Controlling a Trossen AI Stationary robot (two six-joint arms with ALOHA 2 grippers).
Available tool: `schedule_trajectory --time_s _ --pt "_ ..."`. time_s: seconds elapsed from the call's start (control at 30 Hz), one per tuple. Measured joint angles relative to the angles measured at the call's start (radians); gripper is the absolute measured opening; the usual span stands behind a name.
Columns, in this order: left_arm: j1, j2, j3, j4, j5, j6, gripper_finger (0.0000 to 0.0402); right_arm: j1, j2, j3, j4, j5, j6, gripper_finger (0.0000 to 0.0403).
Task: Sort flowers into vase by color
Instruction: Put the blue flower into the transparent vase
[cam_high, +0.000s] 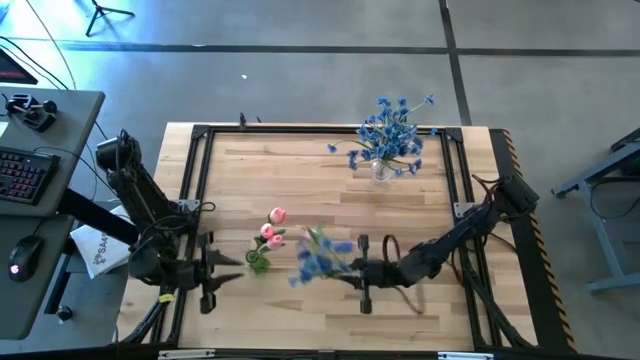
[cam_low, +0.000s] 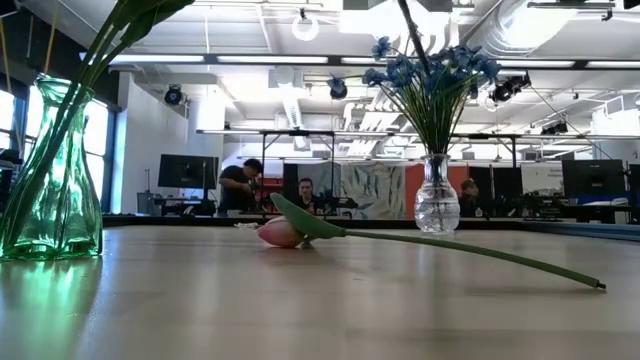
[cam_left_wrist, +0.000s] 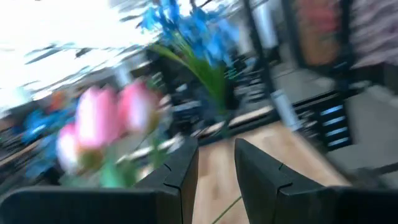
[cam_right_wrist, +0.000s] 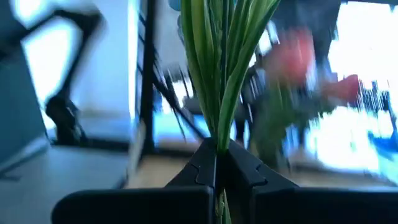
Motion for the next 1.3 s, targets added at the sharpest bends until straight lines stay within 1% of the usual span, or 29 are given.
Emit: schedule_trajectory --time_s 0.13,0.2,0.23,0.3,0.37,0.47,0.6,0.7,0.77,0.87,0.97,1.17,1.3 --pt "0.037 0.0 0.02 0.0 0.231 0.008 0.0094 -0.016 -0.001 0.0 0.233 -0.163 -0.226 0.0002" --pt "0.064 0.001 0.026 0.0 0.327 0.016 0.0094 -0.035 -0.001 0.0 0.3 -0.267 -0.282 0.0002" --pt "0.079 0.001 0.028 0.0 0.356 0.017 0.0094 -0.047 -0.001 0.0 0.323 -0.321 -0.296 0.0002" --pt "0.109 0.008 0.034 0.001 0.379 0.017 0.0094 -0.072 -0.001 0.0 0.354 -0.419 -0.311 0.0002" --pt "0.137 0.022 0.039 0.001 0.384 0.017 0.0094 -0.096 -0.001 0.003 0.368 -0.483 -0.308 0.0002" --pt "0.185 0.051 0.055 0.001 0.396 0.018 0.0094 -0.121 -0.001 0.023 0.366 -0.519 -0.308 0.0002" --pt "0.24 0.112 0.085 -0.001 0.465 0.067 0.0094 -0.148 -0.001 0.047 0.356 -0.523 -0.317 0.0002" --pt "0.271 0.17 0.128 0.001 0.468 0.107 0.0094 -0.17 -0.001 0.064 0.348 -0.544 -0.315 0.0002" --pt "0.289 0.208 0.158 0.0 0.456 0.136 0.0099 -0.183 -0.001 0.074 0.342 -0.577 -0.31 0.0002" --pt "0.317 0.258 0.211 -0.001 0.39 0.151 0.0112 -0.193 -0.001 0.093 0.343 -0.624 -0.307 0.0002" --pt "0.348 0.293 0.261 0.001 0.331 0.151 0.0135 -0.194 -0.001 0.109 0.327 -0.648 -0.307 0.0002" --pt "0.407 0.36 0.334 0.001 0.339 0.151 0.0181 -0.194 -0.001 0.126 0.261 -0.647 -0.307 0.0002" --pt "0.441 0.401 0.364 0.0 0.339 0.157 0.0193 -0.194 0.004 0.126 0.265 -0.647 -0.307 0.0002"
